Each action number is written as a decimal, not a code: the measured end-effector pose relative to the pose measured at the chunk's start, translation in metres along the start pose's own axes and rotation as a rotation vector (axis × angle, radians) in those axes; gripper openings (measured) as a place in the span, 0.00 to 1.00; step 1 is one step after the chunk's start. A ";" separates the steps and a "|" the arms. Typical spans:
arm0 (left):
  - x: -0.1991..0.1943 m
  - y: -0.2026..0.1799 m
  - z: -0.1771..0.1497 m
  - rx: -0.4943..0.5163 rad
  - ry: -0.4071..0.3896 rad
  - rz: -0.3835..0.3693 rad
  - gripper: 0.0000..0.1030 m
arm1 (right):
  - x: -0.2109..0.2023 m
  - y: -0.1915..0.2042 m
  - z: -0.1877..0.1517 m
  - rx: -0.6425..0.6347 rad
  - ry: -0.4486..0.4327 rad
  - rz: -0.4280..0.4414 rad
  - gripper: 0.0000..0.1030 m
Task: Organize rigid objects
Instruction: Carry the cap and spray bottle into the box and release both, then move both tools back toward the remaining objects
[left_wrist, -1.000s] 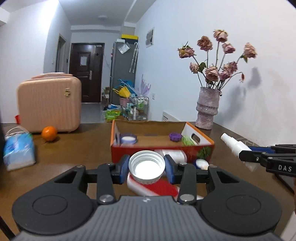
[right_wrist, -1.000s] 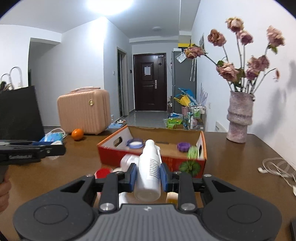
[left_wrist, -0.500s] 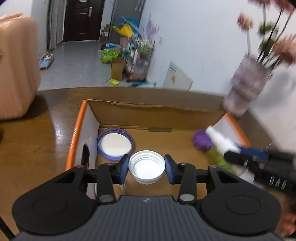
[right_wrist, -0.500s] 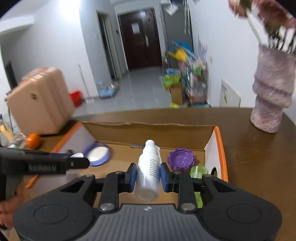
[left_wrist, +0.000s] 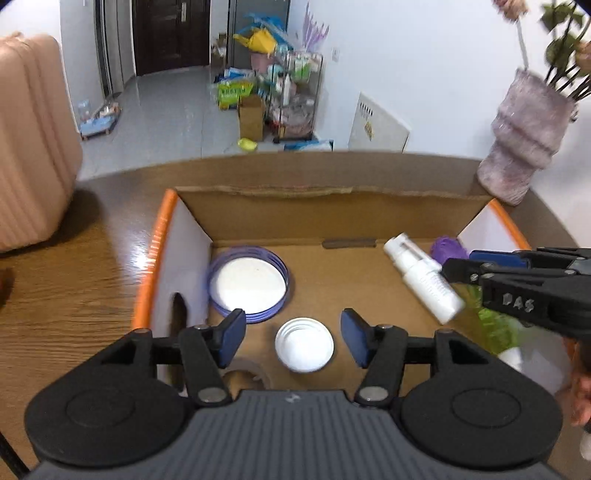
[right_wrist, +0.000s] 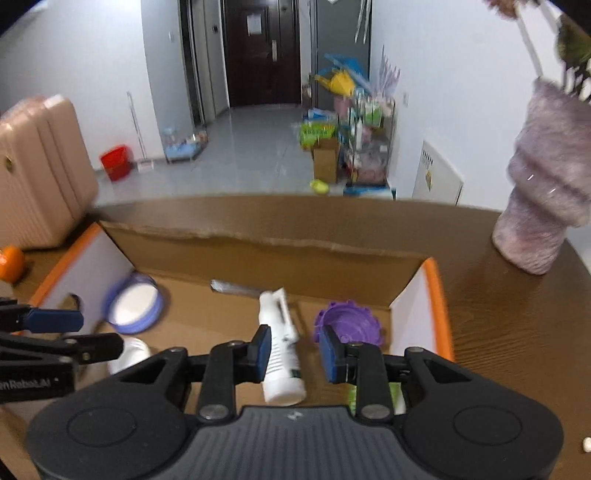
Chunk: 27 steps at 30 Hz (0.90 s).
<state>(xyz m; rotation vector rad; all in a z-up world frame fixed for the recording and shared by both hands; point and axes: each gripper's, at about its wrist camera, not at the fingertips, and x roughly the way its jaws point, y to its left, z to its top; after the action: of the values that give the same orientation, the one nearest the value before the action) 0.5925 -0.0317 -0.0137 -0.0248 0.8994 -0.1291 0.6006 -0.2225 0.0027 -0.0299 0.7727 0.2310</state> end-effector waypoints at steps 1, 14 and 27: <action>-0.008 0.000 -0.001 0.000 -0.014 -0.004 0.61 | -0.015 -0.001 -0.001 0.000 -0.020 0.003 0.27; -0.203 0.019 -0.134 0.063 -0.400 0.091 0.80 | -0.230 0.012 -0.130 -0.003 -0.326 0.111 0.51; -0.294 0.018 -0.343 -0.017 -0.487 0.138 0.86 | -0.291 0.081 -0.322 -0.030 -0.306 0.157 0.51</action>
<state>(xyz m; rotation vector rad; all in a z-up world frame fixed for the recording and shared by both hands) 0.1454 0.0331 0.0007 -0.0088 0.4142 0.0151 0.1603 -0.2366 -0.0215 0.0375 0.4667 0.3864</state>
